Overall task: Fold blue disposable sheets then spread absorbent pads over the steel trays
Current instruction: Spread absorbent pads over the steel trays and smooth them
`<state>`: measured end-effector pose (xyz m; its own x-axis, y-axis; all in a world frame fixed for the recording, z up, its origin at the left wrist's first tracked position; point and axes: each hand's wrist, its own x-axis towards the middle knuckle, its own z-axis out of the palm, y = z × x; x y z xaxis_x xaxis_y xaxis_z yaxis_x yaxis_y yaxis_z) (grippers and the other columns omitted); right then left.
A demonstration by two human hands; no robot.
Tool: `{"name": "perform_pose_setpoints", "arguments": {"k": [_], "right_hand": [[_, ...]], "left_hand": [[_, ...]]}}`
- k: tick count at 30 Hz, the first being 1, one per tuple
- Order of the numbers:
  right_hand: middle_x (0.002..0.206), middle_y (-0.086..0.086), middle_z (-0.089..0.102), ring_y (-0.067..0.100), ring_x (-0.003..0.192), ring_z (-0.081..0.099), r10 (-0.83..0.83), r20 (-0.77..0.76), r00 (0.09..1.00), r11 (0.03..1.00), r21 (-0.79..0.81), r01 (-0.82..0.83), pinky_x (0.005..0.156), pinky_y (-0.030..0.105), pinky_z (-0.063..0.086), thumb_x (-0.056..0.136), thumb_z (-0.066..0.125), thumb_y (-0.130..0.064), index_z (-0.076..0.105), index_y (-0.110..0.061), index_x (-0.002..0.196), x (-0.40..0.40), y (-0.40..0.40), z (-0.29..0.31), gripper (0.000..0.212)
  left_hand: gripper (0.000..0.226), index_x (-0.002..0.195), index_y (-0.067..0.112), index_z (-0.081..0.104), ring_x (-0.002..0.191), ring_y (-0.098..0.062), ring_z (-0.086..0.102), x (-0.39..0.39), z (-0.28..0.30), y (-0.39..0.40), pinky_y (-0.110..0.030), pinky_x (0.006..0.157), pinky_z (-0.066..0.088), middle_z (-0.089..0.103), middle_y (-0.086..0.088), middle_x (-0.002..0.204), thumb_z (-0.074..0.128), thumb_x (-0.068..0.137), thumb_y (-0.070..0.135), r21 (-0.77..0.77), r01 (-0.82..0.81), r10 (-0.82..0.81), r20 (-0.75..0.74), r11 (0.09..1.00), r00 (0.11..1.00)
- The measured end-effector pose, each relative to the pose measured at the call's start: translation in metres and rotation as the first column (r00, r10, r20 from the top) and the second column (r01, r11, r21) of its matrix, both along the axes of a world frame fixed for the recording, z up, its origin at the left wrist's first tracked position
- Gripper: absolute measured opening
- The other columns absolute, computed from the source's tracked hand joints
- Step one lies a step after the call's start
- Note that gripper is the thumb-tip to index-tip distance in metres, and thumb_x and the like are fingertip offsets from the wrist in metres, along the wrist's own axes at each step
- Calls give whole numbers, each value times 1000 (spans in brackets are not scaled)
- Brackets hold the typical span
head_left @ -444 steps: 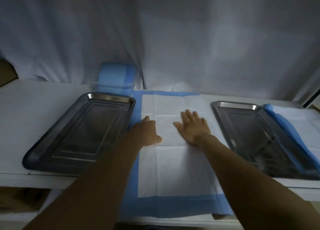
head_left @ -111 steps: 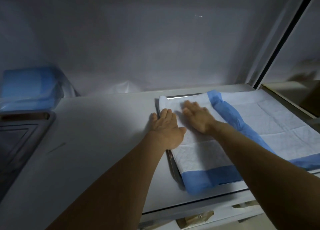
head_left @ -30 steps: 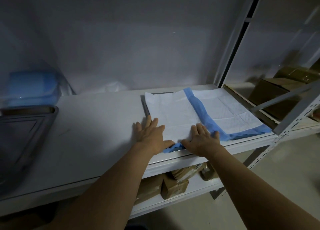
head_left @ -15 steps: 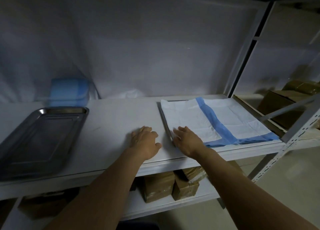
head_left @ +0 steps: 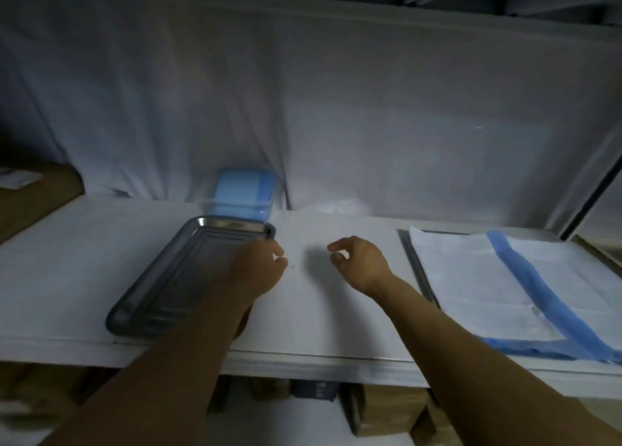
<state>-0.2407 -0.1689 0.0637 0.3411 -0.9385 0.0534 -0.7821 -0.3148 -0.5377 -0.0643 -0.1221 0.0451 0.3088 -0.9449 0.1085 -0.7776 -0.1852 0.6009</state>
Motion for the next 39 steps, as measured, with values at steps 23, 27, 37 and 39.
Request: {"name": "perform_pose_setpoints", "arguments": {"k": [23, 27, 37, 39], "right_hand": [[133, 11, 55, 29, 119, 54, -148, 325, 934, 988, 96, 124, 104, 41, 42, 95, 42, -9, 45, -10, 136, 146, -122, -25, 41], [132, 11, 55, 30, 116, 55, -177, 324, 929, 984, 83, 159, 103, 40, 44, 96, 40, -9, 45, -10, 136, 158, -136, -31, 41], [121, 12, 60, 30, 108, 60, -254, 409, 876, 967, 140, 215, 100, 42, 47, 93, 44, -7, 46, -10, 133, 173, -160, -47, 40], [117, 12, 62, 30, 106, 61, -261, 422, 868, 964, 165, 210, 99, 43, 48, 92, 45, -7, 46, -10, 133, 174, -162, -50, 41]], "left_hand": [[28, 114, 7, 60, 114, -34, 53, 149, 15, -134, -35, 93, 44, 59, -15, 120, 46, 92, 14, -74, -283, 289, 93, 956, 953], [29, 119, 10, 58, 115, -34, 51, 159, 12, -151, -37, 95, 45, 54, -19, 123, 44, 93, 15, -22, -342, 338, 216, 940, 916], [33, 122, 5, 54, 119, -30, 49, 170, 5, -182, -35, 95, 43, 55, -15, 127, 44, 93, 18, 117, -394, 320, 398, 912, 860], [34, 122, 7, 54, 120, -30, 49, 170, 2, -186, -35, 96, 41, 55, -13, 128, 45, 92, 19, 127, -403, 321, 414, 906, 852]]}}
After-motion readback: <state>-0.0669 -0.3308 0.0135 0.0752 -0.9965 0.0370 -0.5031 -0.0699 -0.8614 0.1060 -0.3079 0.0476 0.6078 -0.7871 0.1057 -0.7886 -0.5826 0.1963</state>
